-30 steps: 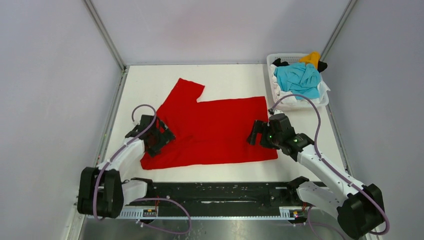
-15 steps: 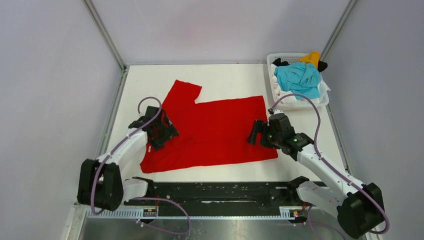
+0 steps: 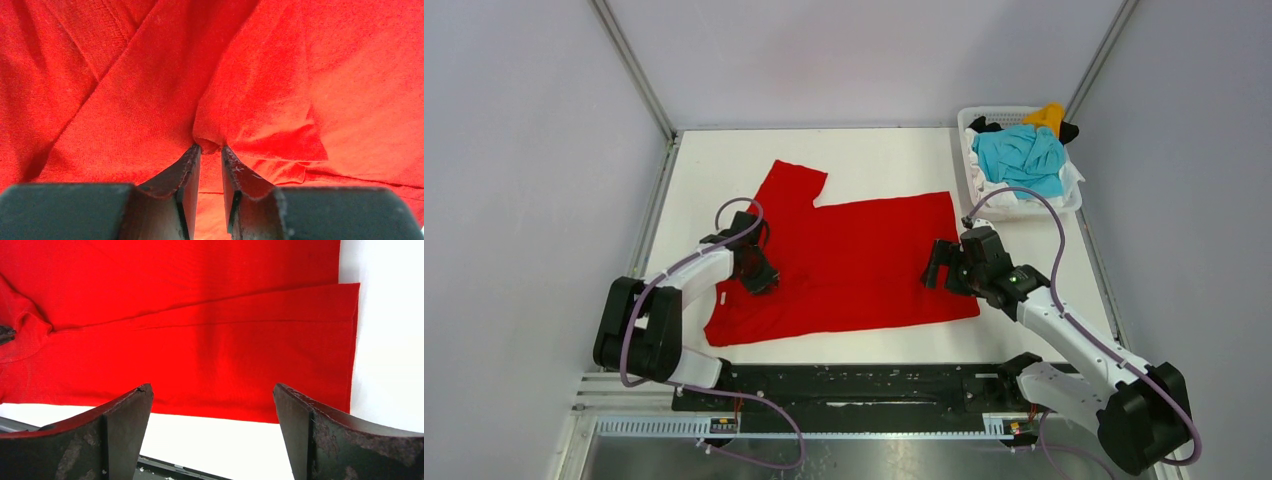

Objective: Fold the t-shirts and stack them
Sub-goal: Fold the flattened tshirt in 1/3 of the way

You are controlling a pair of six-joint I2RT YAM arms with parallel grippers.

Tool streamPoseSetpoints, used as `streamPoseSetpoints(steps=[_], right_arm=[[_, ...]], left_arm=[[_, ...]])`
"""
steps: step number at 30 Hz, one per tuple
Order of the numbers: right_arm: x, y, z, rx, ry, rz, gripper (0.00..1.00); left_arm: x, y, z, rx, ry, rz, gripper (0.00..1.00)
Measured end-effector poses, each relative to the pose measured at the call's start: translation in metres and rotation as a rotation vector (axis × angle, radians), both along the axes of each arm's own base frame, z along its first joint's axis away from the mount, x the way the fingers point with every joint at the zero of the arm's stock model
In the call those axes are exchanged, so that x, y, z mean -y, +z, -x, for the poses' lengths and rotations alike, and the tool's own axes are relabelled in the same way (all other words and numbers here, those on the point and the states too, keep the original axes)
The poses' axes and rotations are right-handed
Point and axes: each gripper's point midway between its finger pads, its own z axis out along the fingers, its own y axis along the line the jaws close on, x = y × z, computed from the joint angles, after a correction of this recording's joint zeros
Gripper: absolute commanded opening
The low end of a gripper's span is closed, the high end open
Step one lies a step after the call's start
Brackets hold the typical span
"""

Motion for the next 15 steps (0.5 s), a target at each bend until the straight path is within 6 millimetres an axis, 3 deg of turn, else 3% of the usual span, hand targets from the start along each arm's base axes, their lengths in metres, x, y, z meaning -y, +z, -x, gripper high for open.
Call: streamPoseSetpoints(steps=[2,5,15], right_arm=[[0.000,0.000,0.000,-0.001,0.000,0.000,0.99],[0.001,0.000,0.000,0.001,-0.003,0.004,1.00],[0.005,-0.001,-0.002,0.005,-0.016,0.023,0.99]], left_arm=[[0.001,-0.002,0.000,-0.007,-0.002,-0.001,0.18],[0.001,-0.002,-0.001,-0.008,-0.001,-0.001,0.00],[0.011,0.021,-0.030,0.067,-0.017,0.013,0.00]])
